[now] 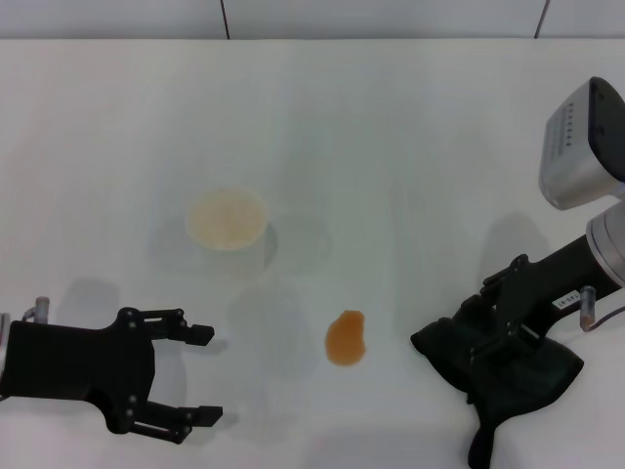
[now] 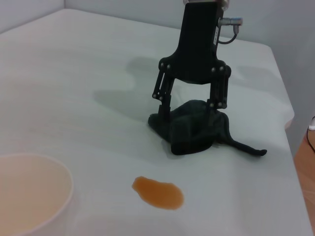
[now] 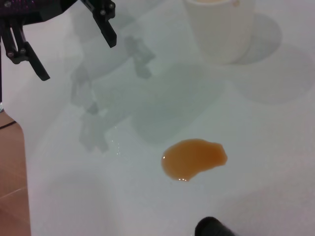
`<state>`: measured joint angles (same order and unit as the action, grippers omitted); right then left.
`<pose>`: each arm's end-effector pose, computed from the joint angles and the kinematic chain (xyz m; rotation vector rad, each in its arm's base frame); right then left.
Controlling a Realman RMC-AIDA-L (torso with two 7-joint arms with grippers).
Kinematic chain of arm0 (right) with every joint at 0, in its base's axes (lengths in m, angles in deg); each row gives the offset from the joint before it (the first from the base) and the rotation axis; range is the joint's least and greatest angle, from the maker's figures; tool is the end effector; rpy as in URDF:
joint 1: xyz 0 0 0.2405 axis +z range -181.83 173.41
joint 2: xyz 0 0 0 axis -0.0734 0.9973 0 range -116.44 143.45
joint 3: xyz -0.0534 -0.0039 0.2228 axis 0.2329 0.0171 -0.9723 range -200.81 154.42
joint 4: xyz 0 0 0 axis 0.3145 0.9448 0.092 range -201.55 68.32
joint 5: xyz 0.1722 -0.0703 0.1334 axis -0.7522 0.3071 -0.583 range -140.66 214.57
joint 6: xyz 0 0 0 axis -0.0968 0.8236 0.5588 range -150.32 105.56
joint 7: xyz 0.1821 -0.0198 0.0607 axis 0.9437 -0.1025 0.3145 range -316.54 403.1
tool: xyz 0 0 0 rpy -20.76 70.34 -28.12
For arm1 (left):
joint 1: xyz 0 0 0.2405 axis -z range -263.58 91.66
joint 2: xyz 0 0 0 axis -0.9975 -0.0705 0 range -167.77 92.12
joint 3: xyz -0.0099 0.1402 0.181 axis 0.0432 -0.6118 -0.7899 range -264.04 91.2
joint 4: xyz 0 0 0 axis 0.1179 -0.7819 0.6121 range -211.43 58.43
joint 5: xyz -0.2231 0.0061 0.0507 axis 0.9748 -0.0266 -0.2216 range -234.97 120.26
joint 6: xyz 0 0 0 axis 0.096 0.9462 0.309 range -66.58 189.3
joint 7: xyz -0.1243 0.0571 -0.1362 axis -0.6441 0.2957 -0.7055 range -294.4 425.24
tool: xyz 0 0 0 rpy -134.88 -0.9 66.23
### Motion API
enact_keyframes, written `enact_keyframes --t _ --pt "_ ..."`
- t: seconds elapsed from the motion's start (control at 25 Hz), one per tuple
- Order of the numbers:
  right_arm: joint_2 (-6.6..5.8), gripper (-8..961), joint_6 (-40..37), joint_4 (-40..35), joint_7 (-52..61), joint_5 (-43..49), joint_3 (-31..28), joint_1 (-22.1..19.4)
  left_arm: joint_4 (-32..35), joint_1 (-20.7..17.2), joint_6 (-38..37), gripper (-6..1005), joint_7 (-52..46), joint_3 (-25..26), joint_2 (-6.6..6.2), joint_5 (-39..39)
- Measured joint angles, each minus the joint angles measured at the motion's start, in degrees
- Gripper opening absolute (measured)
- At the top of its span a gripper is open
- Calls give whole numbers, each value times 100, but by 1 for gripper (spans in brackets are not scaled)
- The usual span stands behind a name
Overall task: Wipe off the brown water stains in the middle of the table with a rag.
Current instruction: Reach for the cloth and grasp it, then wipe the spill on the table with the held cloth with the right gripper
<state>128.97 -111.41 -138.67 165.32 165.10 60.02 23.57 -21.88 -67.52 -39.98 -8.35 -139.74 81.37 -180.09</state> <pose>0.1881 0.3260 -0.0539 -3.0055 0.6124 -0.3072 -0.2634 0.2696 -0.0271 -3.0740 -0.3203 -0.3337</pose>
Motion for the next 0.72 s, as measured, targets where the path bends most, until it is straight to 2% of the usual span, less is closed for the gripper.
enact_keyframes --t 0.32,0.52,0.72 --pt "-7 686 -87 43 -79 -2 21 -16 1 -9 9 888 6 0 -3 12" --pt "-4 446 -66 43 -63 -5 123 -18 -4 -8 17 888 10 3 -3 15" --pt "2 281 102 61 13 -3 292 6 -11 -26 48 888 11 7 -3 19"
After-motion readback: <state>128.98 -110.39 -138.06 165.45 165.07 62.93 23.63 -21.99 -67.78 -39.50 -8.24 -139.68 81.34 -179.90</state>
